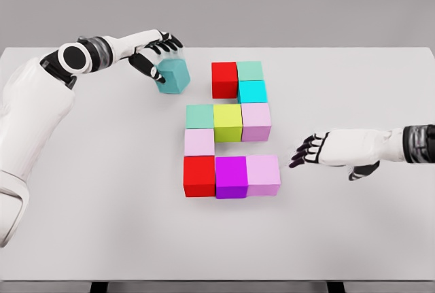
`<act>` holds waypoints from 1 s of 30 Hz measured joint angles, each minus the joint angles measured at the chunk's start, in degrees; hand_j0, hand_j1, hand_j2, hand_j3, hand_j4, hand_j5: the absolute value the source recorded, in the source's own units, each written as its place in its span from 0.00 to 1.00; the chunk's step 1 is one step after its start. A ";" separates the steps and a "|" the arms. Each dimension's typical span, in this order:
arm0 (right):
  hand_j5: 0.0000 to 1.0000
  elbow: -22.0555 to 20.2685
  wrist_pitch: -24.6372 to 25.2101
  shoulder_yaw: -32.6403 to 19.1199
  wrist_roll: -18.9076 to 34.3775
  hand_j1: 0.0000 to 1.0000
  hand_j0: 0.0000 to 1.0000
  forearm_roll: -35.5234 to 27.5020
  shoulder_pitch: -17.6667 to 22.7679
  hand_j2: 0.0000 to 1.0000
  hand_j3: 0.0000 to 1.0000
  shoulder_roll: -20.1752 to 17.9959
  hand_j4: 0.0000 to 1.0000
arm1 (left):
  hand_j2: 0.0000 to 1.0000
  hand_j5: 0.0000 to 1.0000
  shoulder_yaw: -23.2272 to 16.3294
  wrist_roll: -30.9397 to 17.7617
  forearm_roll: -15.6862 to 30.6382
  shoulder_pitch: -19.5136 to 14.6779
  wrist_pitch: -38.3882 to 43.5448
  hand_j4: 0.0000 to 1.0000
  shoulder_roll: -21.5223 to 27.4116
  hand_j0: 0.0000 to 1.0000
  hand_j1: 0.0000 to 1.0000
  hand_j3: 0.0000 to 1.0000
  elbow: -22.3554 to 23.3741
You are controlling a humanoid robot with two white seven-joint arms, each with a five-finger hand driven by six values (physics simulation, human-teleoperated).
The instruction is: Assemble the squares on the desktop into the number 2
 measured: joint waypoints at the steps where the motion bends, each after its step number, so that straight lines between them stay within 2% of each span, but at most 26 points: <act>1: 1.00 0.58 0.16 -4.03 -0.04 1.00 1.00 -3.03 5.78 1.00 1.00 -0.09 1.00 | 0.96 0.96 -0.01 0.01 -0.01 0.00 -0.01 0.96 -0.01 0.96 0.96 0.96 -0.03; 3: 1.00 1.11 0.08 -14.37 -0.02 1.00 1.00 -9.43 16.75 1.00 1.00 0.23 1.00 | 0.97 0.97 -0.01 0.00 -0.03 0.18 0.00 0.97 0.00 0.97 0.97 0.97 -0.12; 4: 1.00 1.16 -0.09 -19.58 0.02 1.00 1.00 -11.83 20.05 1.00 1.00 0.32 1.00 | 0.99 0.99 0.00 0.00 -0.04 0.18 0.01 0.99 0.01 0.99 0.99 0.99 -0.18; 6: 1.00 1.14 0.04 -27.07 -0.01 1.00 1.00 -17.52 21.37 1.00 1.00 -0.27 1.00 | 0.99 0.99 0.00 0.00 -0.03 0.09 0.01 0.99 0.04 0.99 0.99 0.99 -0.23; 9: 1.00 2.09 0.10 -32.27 -0.03 1.00 1.00 -24.05 21.90 1.00 1.00 -1.57 1.00 | 1.00 1.00 0.00 0.00 -0.02 0.26 0.00 1.00 0.06 1.00 1.00 1.00 -0.34; 11: 1.00 4.00 0.10 -33.68 -0.02 1.00 1.00 -26.03 23.04 1.00 1.00 -1.51 1.00 | 1.00 1.00 -0.02 0.00 -0.03 0.44 -0.04 1.00 0.06 1.00 1.00 1.00 -0.41; 14: 1.00 7.54 0.07 -34.72 -0.02 1.00 1.00 -27.21 25.15 1.00 1.00 0.96 1.00 | 1.00 1.00 -0.07 -0.05 0.14 0.53 -0.54 1.00 0.12 1.00 1.00 1.00 -0.58; 19: 1.00 11.27 0.08 -37.08 -0.02 1.00 1.00 -27.78 25.85 1.00 1.00 2.41 1.00 | 1.00 1.00 -0.56 -0.11 -0.45 0.79 -1.09 1.00 -0.01 1.00 1.00 1.00 -0.66; 30: 1.00 9.50 0.08 -35.82 -0.02 1.00 1.00 -27.27 25.68 1.00 1.00 3.27 1.00 | 1.00 1.00 -0.81 0.07 -4.87 0.88 -1.10 1.00 -2.15 1.00 1.00 1.00 -0.43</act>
